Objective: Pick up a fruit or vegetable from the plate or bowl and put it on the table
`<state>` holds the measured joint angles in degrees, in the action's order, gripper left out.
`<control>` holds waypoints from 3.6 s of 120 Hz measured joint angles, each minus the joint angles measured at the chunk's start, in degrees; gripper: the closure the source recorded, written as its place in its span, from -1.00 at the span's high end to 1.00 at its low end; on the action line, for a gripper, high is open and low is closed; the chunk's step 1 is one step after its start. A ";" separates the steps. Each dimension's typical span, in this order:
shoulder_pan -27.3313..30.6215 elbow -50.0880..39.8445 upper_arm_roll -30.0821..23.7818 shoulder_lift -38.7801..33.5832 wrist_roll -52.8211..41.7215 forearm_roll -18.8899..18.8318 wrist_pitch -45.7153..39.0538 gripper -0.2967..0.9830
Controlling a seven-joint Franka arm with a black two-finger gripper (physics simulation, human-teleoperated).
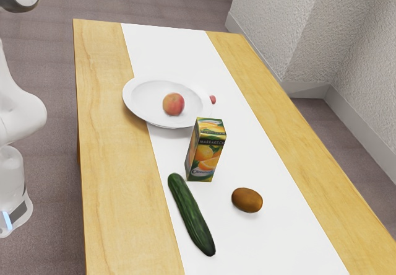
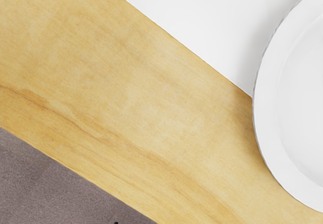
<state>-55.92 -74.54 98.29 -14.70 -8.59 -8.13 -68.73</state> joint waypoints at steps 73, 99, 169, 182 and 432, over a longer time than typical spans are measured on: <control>-16.03 -14.81 -11.59 -0.05 -11.34 1.50 -16.80 0.50; -40.97 -18.24 -6.86 -16.28 -9.23 -17.77 -15.42 0.50; -6.44 -43.38 -32.62 -18.77 -0.26 -13.81 -28.98 0.50; -9.34 -43.22 -27.55 -19.65 1.08 -16.12 -30.98 0.50; -26.11 -11.47 -16.38 -29.83 26.36 -51.84 -25.40 0.47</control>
<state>-82.03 -86.01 81.90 -44.53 17.77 -59.97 -94.13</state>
